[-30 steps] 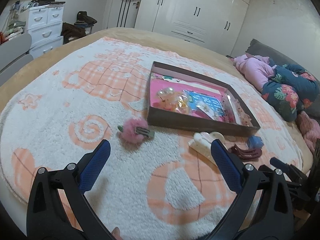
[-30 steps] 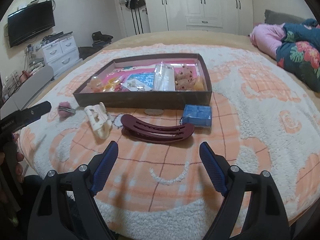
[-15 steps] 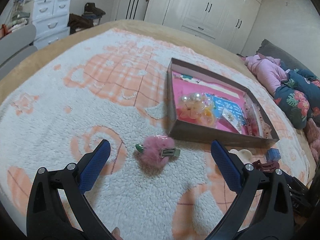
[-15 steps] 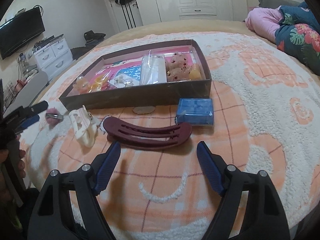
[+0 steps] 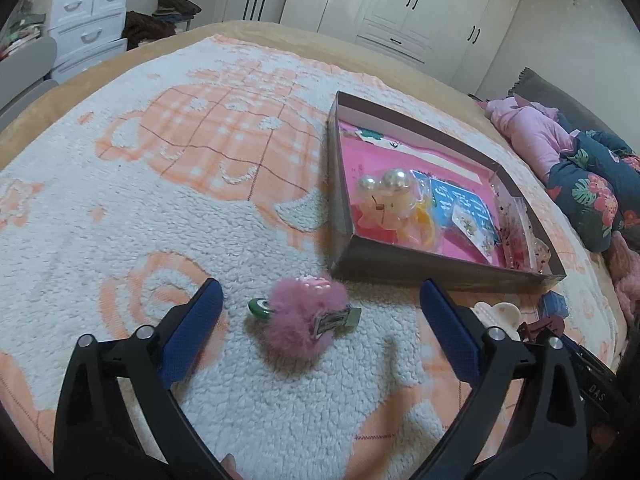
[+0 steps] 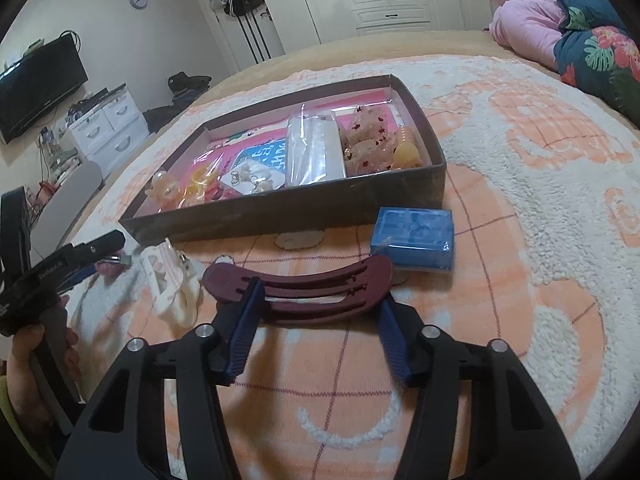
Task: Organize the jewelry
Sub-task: 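Grasp the pink fluffy clip with left tool while right tool grasps the maroon clip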
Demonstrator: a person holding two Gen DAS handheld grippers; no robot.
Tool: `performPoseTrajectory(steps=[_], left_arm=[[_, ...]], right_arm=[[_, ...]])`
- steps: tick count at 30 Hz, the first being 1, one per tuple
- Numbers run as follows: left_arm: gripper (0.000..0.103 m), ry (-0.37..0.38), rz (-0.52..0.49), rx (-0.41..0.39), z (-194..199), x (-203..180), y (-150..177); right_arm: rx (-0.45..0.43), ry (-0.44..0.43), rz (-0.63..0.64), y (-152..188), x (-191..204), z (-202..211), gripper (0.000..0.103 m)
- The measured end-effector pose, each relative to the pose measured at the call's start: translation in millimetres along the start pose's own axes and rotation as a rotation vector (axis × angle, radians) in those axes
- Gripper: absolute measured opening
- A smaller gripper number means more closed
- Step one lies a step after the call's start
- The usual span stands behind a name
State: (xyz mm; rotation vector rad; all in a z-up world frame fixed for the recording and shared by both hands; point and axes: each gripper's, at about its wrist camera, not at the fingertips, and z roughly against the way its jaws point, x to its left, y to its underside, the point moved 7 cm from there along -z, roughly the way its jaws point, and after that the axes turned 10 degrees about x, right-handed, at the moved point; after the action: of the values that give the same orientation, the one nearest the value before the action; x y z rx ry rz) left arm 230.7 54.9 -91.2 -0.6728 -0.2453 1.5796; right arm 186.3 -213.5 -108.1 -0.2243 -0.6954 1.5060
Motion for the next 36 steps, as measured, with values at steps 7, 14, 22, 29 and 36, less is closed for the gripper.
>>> performPoseTrajectory(steps=[7,14,22,29,36], left_arm=[[0.057,0.002,0.006,0.001,-2,2,-2],[0.027,0.026,0.012,-0.001,-3,3,-2],[0.023,0.044,-0.049,-0.045,14,-13,0],[0.023,0.058,-0.067,-0.077,33,-26,1],[0.023,0.075,-0.101,-0.101,52,-47,3]], right_arm=[[-0.038,-0.019,-0.004,-9,0,3,0.025],[-0.095,-0.038,0.014,-17,5,15,0.015],[-0.118,-0.072,0.013,-17,5,30,0.011],[-0.147,-0.081,-0.005,-18,-4,49,0.008],[-0.178,-0.066,-0.011,-18,-17,69,0.007]])
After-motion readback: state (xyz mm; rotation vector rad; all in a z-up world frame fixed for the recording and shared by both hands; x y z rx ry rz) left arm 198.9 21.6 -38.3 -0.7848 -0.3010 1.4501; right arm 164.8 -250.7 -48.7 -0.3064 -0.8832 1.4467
